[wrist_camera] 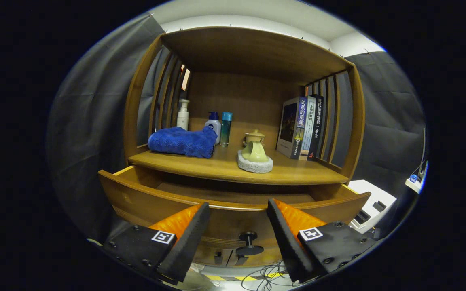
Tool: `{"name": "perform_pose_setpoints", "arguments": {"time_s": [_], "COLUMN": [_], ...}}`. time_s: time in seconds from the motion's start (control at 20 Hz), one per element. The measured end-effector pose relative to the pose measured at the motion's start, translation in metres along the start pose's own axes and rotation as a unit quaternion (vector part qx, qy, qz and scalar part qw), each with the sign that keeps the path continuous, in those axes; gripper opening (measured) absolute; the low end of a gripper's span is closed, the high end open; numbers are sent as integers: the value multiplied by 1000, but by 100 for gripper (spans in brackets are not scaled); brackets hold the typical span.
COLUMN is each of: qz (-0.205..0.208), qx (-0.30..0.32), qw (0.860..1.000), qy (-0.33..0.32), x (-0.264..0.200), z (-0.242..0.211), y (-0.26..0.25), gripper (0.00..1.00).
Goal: Pull open the drawer, take out the items inside it, and place them on the countertop above the cabinet.
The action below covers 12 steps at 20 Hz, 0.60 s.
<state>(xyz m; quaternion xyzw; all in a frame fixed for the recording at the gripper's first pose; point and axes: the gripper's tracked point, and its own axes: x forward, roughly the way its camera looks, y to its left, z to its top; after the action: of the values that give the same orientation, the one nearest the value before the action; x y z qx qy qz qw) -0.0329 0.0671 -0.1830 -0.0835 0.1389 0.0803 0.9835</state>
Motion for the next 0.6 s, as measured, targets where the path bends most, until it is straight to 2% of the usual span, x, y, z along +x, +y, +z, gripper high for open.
{"name": "perform_pose_setpoints", "arguments": {"time_s": [0.3, 0.6], "qz": [1, 6], "qx": [1, 28], "qw": [1000, 1000], "qy": [2, 2], "x": [37, 67], "z": [12, 12], "y": [-3, 0], "gripper": [96, 95]}}
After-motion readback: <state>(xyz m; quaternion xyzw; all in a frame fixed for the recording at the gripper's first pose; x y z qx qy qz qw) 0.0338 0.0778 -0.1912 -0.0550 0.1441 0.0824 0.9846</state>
